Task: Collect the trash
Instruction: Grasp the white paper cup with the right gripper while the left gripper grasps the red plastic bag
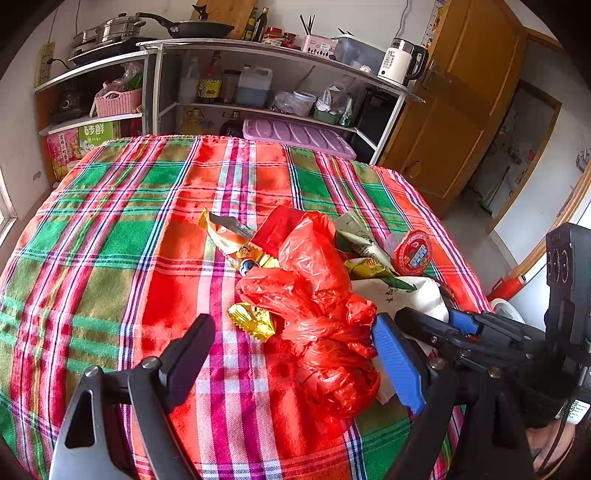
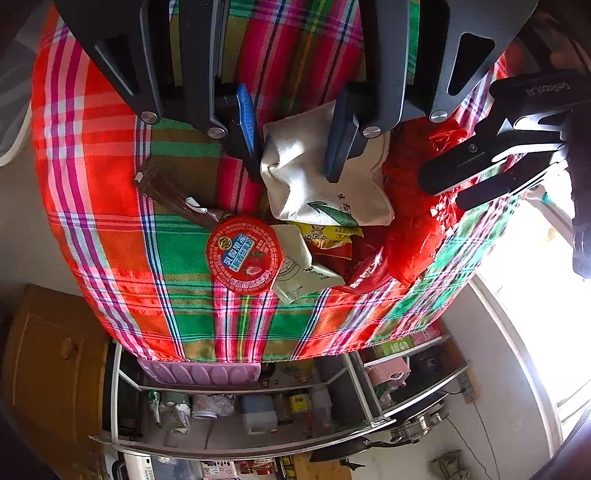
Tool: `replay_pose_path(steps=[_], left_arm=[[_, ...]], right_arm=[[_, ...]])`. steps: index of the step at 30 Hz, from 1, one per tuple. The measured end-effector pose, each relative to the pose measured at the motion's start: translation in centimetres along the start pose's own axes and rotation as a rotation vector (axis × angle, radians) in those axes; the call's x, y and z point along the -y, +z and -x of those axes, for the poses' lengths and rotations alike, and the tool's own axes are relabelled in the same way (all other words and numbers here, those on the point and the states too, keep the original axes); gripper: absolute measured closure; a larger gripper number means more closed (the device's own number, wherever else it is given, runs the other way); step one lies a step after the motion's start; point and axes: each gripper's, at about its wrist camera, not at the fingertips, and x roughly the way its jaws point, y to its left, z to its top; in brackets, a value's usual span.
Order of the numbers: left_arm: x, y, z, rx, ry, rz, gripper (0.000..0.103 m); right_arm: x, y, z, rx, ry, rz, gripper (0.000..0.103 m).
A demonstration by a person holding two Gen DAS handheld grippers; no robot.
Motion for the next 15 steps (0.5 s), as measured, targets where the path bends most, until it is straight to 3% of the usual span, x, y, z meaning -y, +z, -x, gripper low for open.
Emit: replay_pose_path(steps=[6, 13, 15], left_arm=[[0.3, -0.1, -0.6, -0.012, -0.013, 0.002, 0.016], [0.9, 0.0, -0.9, -0.014, -0.034, -0.013, 0.030], [1.1, 0.1, -0.9, -0.017, -0.065, -0.015, 0.048]], right_arm=[[0.5, -0.3, 0.5, 0.017, -0.014, -0.019, 0.070], [1.2, -0.5, 1.5, 0.036, -0.021, -0.038, 0.071], [1.3, -0.6, 1.9, 0.041, -0.025, -0.039, 0.071]])
